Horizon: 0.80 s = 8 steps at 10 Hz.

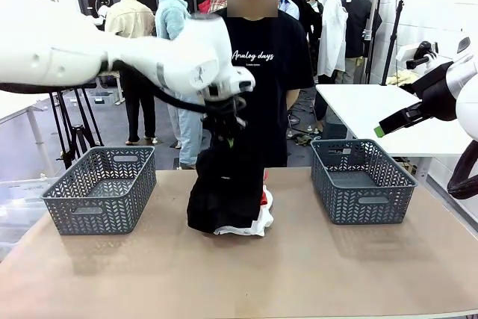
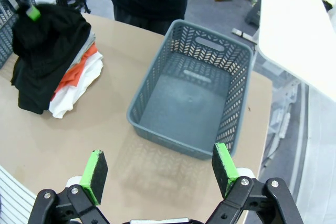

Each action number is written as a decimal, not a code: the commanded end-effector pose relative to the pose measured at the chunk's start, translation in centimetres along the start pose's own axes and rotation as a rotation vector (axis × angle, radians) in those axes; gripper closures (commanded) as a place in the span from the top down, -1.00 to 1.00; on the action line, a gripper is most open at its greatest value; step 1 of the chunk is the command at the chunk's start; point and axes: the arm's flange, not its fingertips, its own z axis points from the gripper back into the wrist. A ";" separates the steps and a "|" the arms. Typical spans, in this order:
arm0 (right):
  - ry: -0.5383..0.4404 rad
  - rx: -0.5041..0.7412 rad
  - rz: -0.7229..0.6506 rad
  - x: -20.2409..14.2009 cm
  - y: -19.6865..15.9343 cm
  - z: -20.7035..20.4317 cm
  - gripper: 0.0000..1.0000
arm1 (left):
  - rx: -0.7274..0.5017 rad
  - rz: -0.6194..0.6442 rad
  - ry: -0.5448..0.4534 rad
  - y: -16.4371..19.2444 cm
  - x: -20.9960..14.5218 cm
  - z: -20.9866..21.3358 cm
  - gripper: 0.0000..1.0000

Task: Sort the tops and bottoms.
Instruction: Lift clothes from the center of the table with your left hand.

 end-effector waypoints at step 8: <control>-0.002 0.014 -0.005 0.0 -0.1 -0.1 1.00 | 0.027 -0.054 -0.448 1.6 7.3 18.7 -1.00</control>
